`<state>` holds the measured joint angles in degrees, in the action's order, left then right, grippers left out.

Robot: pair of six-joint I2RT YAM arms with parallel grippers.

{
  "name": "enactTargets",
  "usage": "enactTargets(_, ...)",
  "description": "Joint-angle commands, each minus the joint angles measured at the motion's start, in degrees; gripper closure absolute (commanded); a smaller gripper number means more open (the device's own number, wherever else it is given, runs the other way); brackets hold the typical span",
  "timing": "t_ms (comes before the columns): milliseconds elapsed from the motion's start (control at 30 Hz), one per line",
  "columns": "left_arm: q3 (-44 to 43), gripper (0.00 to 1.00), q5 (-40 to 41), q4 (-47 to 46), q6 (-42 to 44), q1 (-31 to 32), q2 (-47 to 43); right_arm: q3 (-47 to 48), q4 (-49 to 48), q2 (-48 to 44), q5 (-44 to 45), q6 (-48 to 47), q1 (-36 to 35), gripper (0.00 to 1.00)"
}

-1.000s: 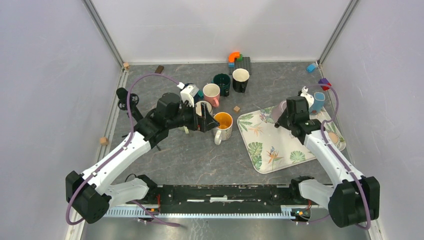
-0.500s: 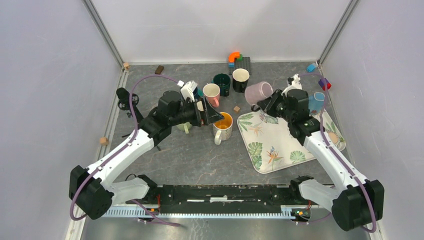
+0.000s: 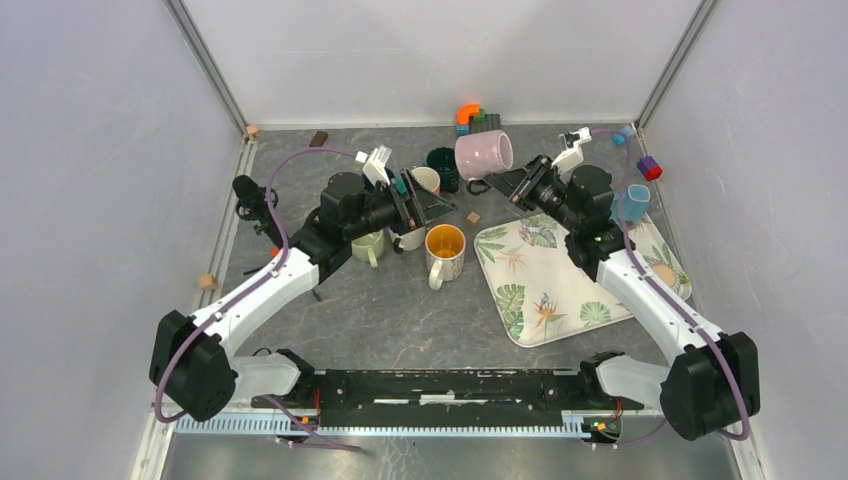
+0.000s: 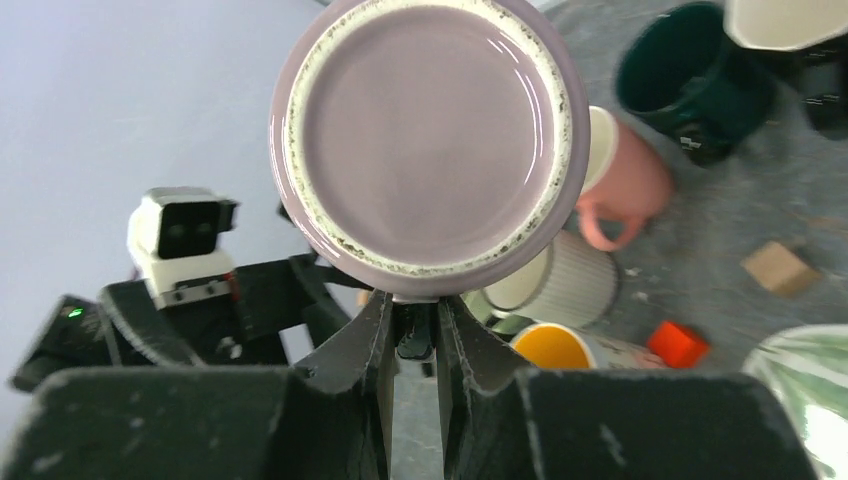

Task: Turn the mug right side up
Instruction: Turn over the cup on the tray.

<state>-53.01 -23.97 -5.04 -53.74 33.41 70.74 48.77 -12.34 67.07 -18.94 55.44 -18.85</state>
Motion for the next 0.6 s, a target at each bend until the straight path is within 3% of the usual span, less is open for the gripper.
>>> enactTargets(0, -2.0, 0.0, -1.4, -10.5, -7.4, -0.7, 1.4, 3.3, -18.6, 0.2, -5.0, 7.6, -1.4, 1.0)
enactTargets(333, -1.9, 0.06, -3.1, -20.8, -14.1, -1.6, 4.7, 1.7, -29.6, 3.4, -8.3, 15.0, -4.1, 1.0)
enactTargets(533, -1.3, 0.17, -3.2, -25.2, -16.5, -1.9, 5.6, 1.6, -32.9, 4.8, -9.1, 17.3, -5.5, 1.0)
enactTargets(567, -1.2, 0.28, -3.3, -27.4, -17.4, -2.1, 5.8, 1.7, -33.2, 5.0, -9.0, 17.4, -6.1, 1.0)
